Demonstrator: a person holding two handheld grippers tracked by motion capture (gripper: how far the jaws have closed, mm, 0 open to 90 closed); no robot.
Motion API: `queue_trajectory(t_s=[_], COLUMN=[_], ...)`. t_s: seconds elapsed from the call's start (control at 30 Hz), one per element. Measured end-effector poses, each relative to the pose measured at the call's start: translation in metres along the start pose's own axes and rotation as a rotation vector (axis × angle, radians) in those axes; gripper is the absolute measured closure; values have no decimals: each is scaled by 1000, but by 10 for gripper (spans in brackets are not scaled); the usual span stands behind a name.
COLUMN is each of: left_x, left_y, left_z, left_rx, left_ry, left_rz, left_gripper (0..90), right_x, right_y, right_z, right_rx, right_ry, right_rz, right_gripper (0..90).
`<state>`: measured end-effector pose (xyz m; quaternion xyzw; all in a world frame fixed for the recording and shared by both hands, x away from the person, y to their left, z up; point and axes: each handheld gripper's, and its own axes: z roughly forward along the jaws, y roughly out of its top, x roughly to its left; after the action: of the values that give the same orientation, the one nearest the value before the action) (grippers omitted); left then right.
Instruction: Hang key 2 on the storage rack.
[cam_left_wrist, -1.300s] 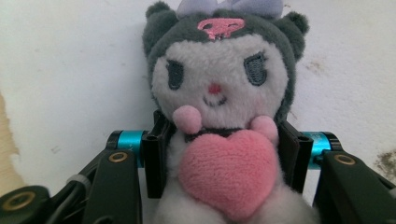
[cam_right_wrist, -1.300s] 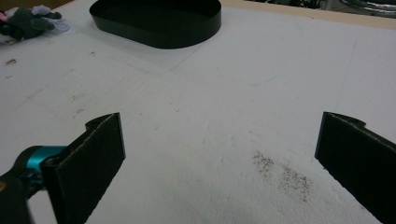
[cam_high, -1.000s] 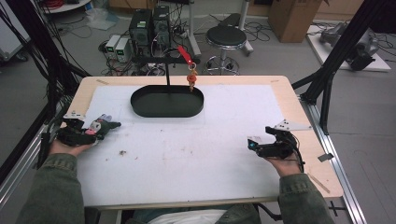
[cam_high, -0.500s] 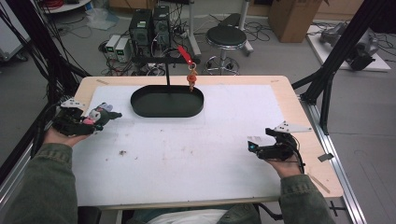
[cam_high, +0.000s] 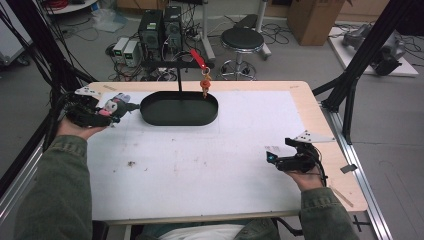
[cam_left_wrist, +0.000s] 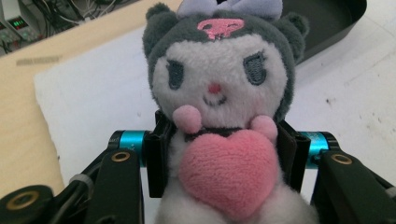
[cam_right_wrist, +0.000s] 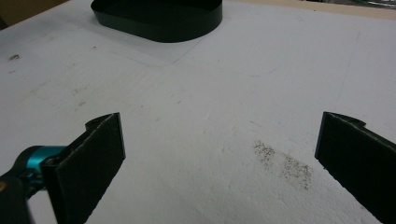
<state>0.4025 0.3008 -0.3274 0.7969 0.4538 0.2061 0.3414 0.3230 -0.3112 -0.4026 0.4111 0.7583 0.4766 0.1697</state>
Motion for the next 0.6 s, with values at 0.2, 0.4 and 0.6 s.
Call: queue_trajectory(t_s=[0.2,0.4,0.6], left_x=[-4,-5,-2], left_y=[22,43,59], left_z=[3,4,5], left_rx=[11,-3,-25], left_ry=[20,25,7], left_rz=[10,8,-4], left_gripper=[498,497,496], right_x=[-4,-8,-8], right_y=[-2,-5,-6], right_z=[-2,-1,0], right_rx=[-14,-15,1], right_ry=[-5,-3,-13], right_rz=[15,25,8], right_gripper=[6,6,6])
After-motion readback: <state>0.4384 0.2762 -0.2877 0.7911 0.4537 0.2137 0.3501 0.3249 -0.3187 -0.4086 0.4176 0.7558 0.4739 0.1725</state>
